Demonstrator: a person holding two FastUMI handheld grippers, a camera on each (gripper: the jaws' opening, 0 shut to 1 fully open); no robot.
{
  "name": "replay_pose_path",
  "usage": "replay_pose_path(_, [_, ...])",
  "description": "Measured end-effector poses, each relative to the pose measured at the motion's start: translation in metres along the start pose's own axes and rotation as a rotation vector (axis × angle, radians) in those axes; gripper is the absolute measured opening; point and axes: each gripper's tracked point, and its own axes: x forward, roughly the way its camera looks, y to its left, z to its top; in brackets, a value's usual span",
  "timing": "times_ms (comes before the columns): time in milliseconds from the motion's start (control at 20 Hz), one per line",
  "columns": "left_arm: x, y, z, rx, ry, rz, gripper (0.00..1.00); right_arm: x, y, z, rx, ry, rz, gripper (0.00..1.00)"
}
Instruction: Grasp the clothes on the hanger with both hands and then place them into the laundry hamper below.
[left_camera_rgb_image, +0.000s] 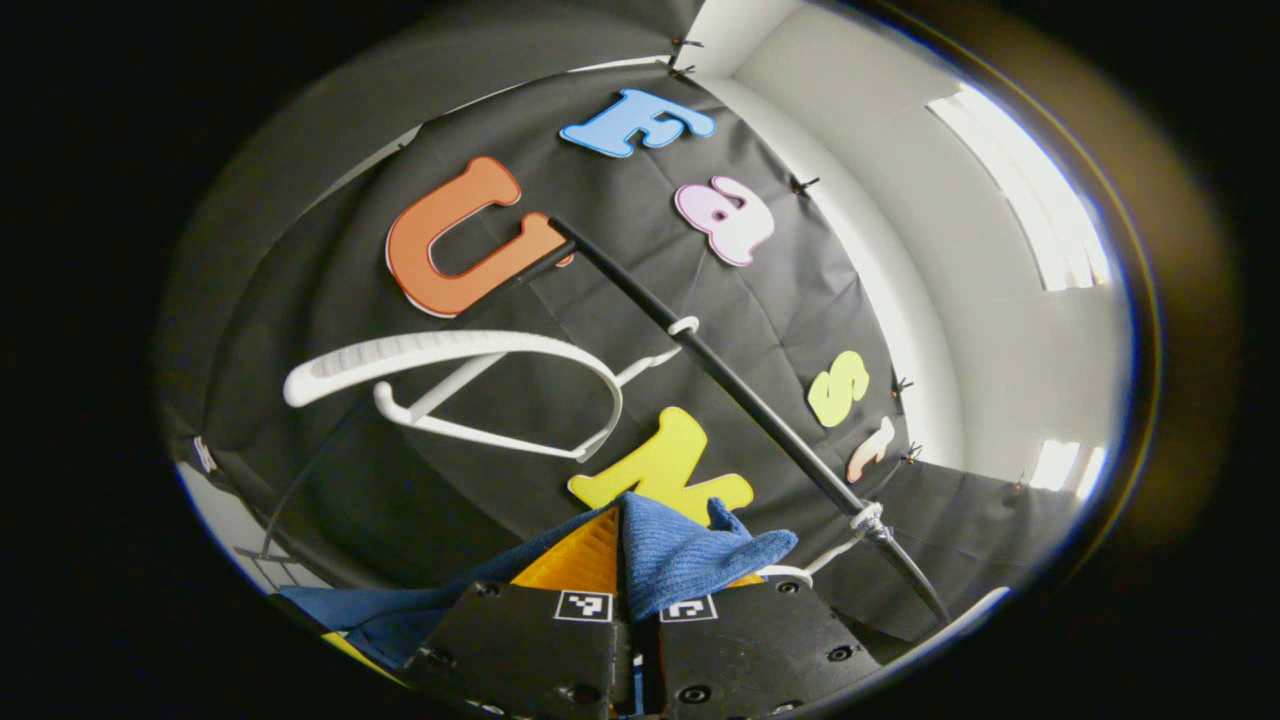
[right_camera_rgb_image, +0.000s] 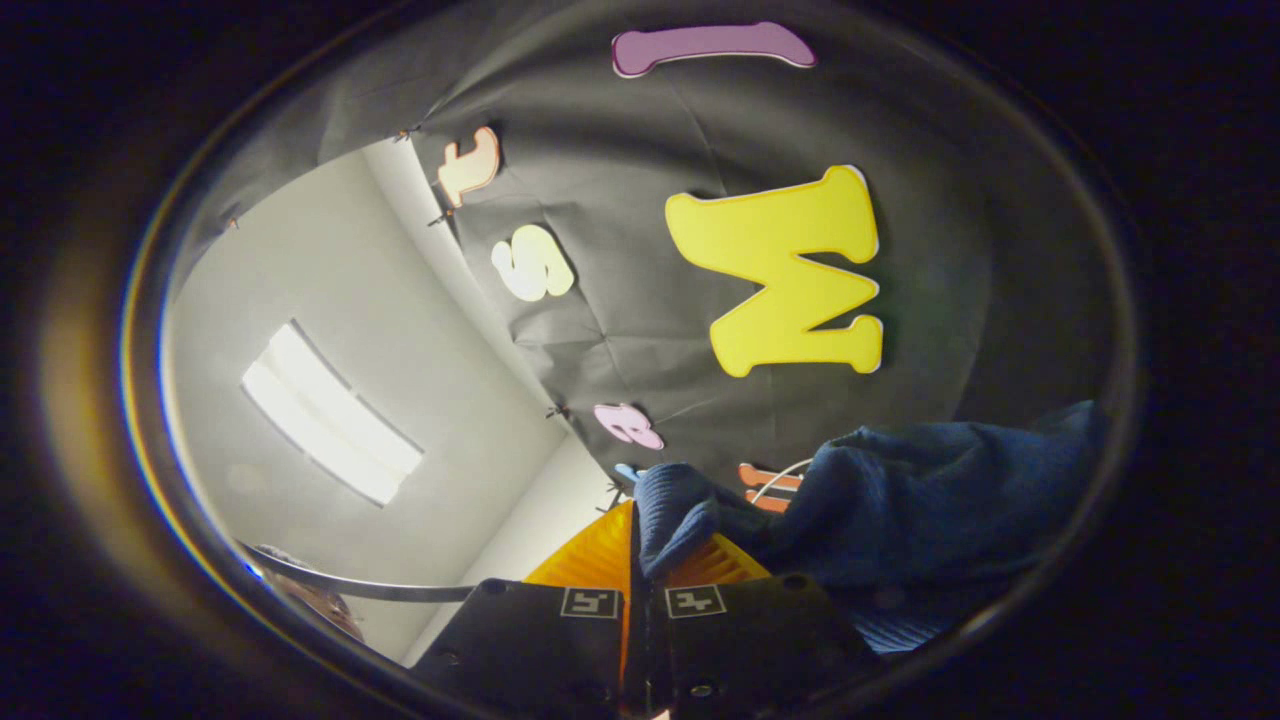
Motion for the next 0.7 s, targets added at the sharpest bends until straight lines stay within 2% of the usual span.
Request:
replay_pose_path(100, [-0.002, 0.005, -0.001, -0.02, -0.012, -0.011, 0.07, -0.01, -0.013, 0.002, -0.001, -0.004, -0.032, 0.03])
replay_pose_path(200, [-0.006, 0.014, -0.009, -0.043, -0.005, -0.002, 0.07, -0.015, -0.036, 0.0, -0.019, 0.008, -0.118, 0.02])
replay_pose_path(250, [-0.006, 0.021, -0.018, -0.054, 0.007, 0.016, 0.07, -0.017, -0.048, -0.002, -0.014, 0.011, -0.154, 0.04])
replay_pose_path(500, [-0.025, 0.063, -0.026, -0.143, -0.025, 0.125, 0.07, -0.022, -0.066, -0.03, -0.038, 0.081, -0.209, 0.04])
replay_pose_path(700, [-0.044, 0.092, -0.043, -0.14, 0.004, 0.224, 0.07, -0.023, -0.083, -0.047, -0.052, 0.124, -0.266, 0.04])
